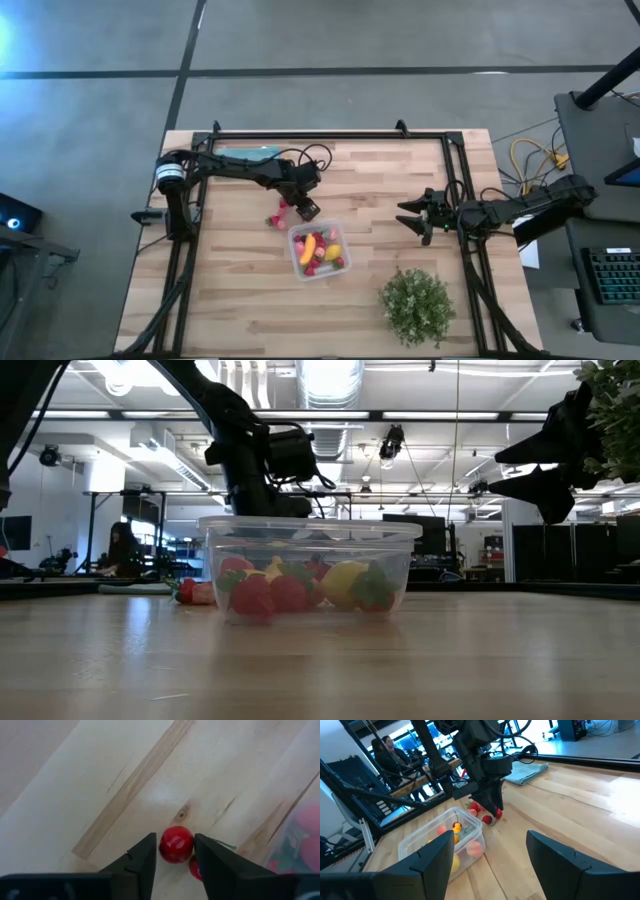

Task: Pick and placing Produce into tupperware
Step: Put the red cherry into the transparent bin

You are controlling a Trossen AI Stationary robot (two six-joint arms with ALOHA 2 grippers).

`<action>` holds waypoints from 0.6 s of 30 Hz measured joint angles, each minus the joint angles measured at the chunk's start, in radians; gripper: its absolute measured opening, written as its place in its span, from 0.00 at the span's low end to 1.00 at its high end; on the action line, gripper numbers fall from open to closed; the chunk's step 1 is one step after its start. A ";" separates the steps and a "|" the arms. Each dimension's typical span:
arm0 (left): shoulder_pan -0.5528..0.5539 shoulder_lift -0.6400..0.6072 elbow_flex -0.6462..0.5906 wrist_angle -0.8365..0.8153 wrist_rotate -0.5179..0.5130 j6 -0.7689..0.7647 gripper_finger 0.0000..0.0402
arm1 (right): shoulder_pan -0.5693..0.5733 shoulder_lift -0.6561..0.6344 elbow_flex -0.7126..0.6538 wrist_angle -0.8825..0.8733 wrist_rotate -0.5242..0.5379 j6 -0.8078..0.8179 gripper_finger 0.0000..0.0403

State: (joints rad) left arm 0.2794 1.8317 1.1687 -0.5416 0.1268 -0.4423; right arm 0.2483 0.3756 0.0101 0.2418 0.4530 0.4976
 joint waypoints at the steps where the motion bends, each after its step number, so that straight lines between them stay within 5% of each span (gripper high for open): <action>1: 0.000 0.000 0.000 0.000 0.000 0.000 0.28 | 0.000 0.000 0.000 0.000 0.000 0.000 0.60; 18: 0.003 -0.050 0.021 -0.019 0.051 0.003 0.26 | 0.000 0.000 0.000 0.000 0.000 0.000 0.60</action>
State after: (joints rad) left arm 0.2828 1.7819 1.1894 -0.5607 0.1776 -0.4393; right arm 0.2485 0.3756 0.0101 0.2420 0.4530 0.4976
